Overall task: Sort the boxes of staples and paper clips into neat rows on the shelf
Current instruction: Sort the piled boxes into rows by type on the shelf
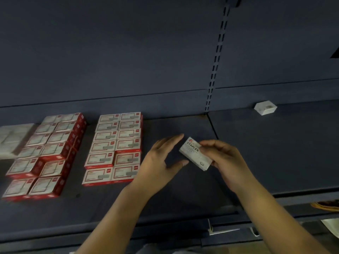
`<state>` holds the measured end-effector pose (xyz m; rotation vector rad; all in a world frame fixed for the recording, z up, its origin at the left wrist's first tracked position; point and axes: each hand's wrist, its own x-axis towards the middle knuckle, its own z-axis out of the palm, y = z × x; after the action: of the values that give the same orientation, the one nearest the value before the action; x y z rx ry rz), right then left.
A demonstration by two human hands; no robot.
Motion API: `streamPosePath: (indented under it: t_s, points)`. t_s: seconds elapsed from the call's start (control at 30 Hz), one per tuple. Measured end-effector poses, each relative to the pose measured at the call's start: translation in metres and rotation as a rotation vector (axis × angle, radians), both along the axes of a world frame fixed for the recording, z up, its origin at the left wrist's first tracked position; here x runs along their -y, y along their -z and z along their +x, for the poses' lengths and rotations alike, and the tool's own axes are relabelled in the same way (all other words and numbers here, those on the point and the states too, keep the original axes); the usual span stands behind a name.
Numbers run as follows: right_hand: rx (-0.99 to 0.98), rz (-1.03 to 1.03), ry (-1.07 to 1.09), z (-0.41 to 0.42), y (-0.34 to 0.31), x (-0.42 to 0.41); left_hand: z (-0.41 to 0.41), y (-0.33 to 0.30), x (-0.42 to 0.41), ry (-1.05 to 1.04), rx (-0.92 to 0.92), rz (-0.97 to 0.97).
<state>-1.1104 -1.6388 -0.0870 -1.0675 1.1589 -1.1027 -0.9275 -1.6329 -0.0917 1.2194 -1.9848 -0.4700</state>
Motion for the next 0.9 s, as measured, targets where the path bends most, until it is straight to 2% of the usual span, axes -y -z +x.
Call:
streamPosePath:
  t_s: [0.13,0.4,0.47,0.53,0.67,0.9]
  points:
    - [0.011,-0.028,-0.057,0.038,-0.008,-0.008,0.033,-0.006,-0.011,0.009,-0.007,0.004]
    - [-0.020,-0.089,-0.161,0.143,-0.015,-0.013,0.136,-0.012,-0.035,-0.170,-0.003,0.068]
    - [-0.082,-0.133,-0.157,0.174,-0.010,-0.014,0.169,-0.011,-0.042,-0.212,0.002,0.068]
    - [-0.219,-0.249,-0.137,0.205,-0.005,-0.015,0.203,-0.011,-0.049,-0.251,0.010,0.082]
    - [-0.540,-0.667,-0.185,0.260,0.001,-0.016,0.273,-0.009,-0.062,-0.318,-0.030,0.071]
    - [-0.783,-0.978,-0.259,0.359,0.004,-0.019,0.390,-0.008,-0.086,-0.480,-0.025,0.043]
